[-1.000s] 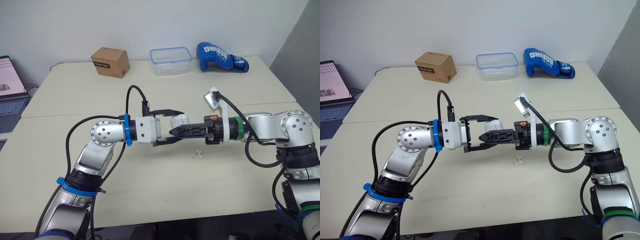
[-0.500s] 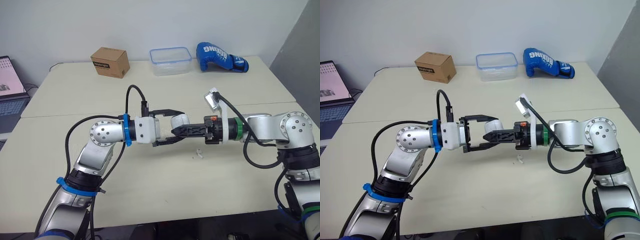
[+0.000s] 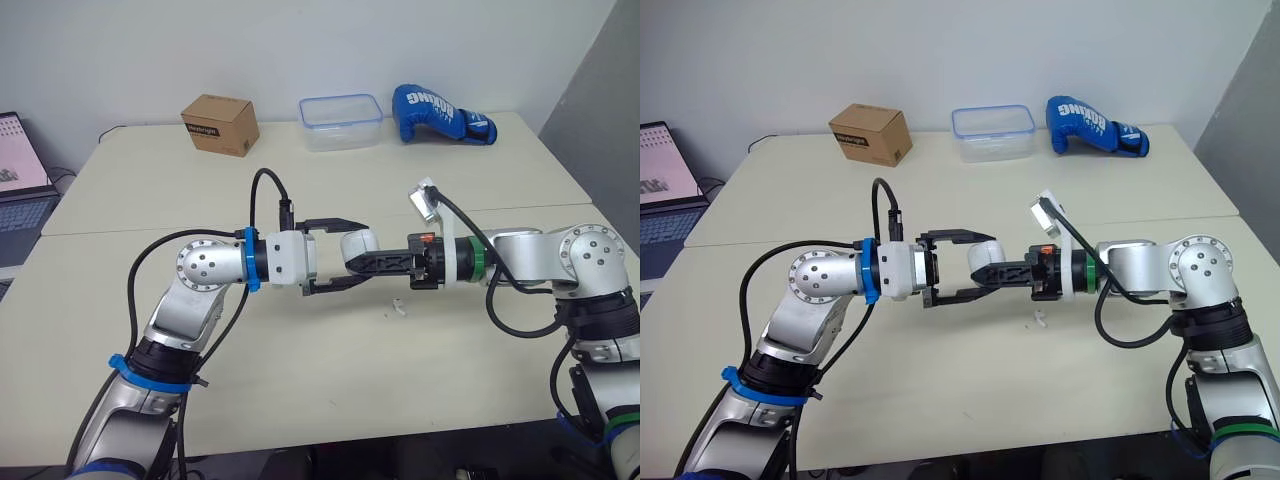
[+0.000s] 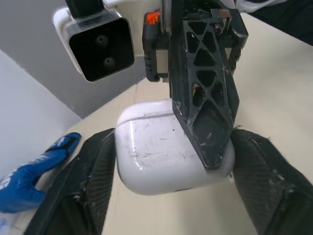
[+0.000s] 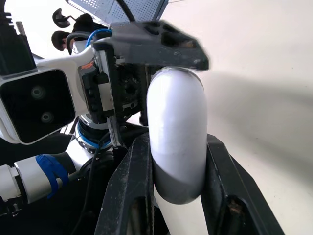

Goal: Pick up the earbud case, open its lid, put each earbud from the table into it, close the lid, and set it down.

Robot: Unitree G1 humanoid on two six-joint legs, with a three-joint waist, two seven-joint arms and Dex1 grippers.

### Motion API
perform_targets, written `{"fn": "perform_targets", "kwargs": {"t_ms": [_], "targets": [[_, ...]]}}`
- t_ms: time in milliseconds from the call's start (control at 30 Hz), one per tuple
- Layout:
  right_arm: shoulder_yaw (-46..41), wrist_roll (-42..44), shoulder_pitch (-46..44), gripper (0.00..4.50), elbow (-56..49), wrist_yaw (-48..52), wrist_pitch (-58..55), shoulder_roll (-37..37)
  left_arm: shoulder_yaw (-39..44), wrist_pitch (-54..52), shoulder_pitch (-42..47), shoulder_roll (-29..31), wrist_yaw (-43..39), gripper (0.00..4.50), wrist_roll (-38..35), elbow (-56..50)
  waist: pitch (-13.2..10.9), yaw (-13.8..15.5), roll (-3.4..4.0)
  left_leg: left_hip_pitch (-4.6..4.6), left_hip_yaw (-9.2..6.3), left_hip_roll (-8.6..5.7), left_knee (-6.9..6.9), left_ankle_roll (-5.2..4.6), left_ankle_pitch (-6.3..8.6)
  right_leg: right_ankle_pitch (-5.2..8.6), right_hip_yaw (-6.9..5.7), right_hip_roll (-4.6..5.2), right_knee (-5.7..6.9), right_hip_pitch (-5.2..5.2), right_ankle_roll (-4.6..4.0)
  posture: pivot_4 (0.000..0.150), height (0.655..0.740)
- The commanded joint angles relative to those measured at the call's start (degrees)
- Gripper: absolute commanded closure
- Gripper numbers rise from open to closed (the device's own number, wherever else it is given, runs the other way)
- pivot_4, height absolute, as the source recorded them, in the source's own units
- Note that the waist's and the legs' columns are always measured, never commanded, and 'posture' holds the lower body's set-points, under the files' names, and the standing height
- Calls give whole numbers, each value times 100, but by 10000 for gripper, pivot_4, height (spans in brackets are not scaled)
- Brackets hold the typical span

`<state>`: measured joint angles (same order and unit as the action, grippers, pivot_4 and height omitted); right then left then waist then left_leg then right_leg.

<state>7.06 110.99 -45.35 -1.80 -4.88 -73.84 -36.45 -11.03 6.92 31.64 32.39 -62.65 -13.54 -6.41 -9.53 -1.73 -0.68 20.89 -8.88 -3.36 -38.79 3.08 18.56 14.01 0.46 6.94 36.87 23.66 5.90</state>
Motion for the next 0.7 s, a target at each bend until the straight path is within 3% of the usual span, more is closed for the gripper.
{"fn": "perform_targets", "kwargs": {"t_ms": [33, 167, 233, 367, 700], "targets": [[-82, 201, -29, 36723, -221, 132, 133, -17, 24, -340, -16, 73, -89, 291, -197, -307, 0, 4, 0, 0, -1, 0, 0, 0, 0, 0, 0, 0, 0, -1, 0, 1500, 7307], [-26, 197, 18, 36723, -276, 98, 169, -99, 213, -669, -73, 173, -19, 291, -266, -459, 0, 3, 0, 1, -2, 0, 0, 0, 0, 0, 0, 0, -1, 0, 0, 1500, 7307], [1, -24, 4, 36723, -346, 146, 115, -170, 332, -1443, -168, 555, -190, 291, -555, -640, 0, -9, 0, 1, -2, 1, 1, 0, 0, 0, -1, 0, 0, 1, 0, 1500, 7307], [248, -1624, -150, 36723, -1094, 1028, -276, -551, 562, -3402, -247, 1245, -423, 291, -1516, -813, -7, -33, 12, 3, 0, 2, 3, -18, 10, 3, 3, -5, 6, 12, 4, 1500, 7307], [1156, -4453, -483, 36723, -2166, 3046, -12, -990, 190, -5007, 743, 1289, -664, 291, -1939, -631, -13, -18, 3, 4, -2, 1, -1, -4, 2, 5, -2, -5, 7, 9, 7, 1500, 7307]]}}
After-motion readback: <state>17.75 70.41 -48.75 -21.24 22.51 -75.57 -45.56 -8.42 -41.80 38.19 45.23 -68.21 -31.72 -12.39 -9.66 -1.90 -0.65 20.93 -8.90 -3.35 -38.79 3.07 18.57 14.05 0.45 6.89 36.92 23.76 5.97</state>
